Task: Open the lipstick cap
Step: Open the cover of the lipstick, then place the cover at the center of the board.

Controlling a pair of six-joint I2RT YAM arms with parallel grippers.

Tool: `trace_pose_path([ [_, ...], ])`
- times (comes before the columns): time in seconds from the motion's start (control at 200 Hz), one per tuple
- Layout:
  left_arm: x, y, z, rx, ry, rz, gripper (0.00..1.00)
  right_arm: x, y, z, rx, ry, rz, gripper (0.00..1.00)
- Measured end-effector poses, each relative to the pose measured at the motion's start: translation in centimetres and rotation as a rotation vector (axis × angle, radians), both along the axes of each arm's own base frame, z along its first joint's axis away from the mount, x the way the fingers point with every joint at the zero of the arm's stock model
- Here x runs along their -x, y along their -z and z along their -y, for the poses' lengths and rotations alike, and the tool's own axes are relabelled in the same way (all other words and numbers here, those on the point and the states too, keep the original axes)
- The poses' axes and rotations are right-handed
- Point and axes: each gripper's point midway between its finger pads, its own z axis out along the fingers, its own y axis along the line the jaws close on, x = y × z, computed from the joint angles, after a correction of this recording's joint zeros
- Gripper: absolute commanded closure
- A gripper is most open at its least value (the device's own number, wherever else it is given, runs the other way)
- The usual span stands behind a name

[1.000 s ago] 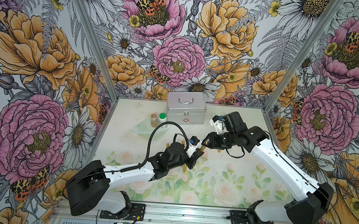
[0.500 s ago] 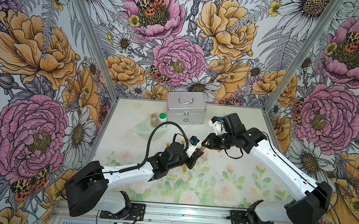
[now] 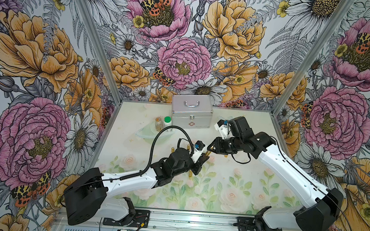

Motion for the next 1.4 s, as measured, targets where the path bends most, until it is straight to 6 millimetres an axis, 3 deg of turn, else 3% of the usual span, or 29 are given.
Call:
trace_pose_path([
  [0.66, 1.0, -1.9, -0.6, 0.061, -0.013, 0.035, 1.0, 0.7, -1.9, 0.0, -0.082, 0.018, -0.025, 0.78],
  [0.831, 1.5, 1.2, -1.7, -0.018, -0.028, -0.026, 1.0, -1.7, -3.2, 2.9, -0.067, 0.136, 0.065, 0.79],
  [0.961, 1.7, 1.3, -2.0, -0.02, -0.033, -0.044, 1.0, -2.2, -3.2, 3.6, -0.059, 0.164, 0.097, 0.79],
  [1.096, 2.0, -0.6, -2.5, 0.029, -0.035, -0.021, 1.0, -2.2, 0.0, 4.8, 0.02, 0.204, 0.077, 0.79],
  [1.246, 2.3, -2.1, -3.0, 0.082, -0.038, -0.002, 1.0, -1.5, 6.3, 7.0, 0.171, 0.259, 0.029, 0.78],
  [1.396, 2.4, -1.9, -3.2, 0.086, -0.044, -0.01, 1.0, -0.2, 11.9, 9.2, 0.312, 0.295, 0.023, 0.79],
])
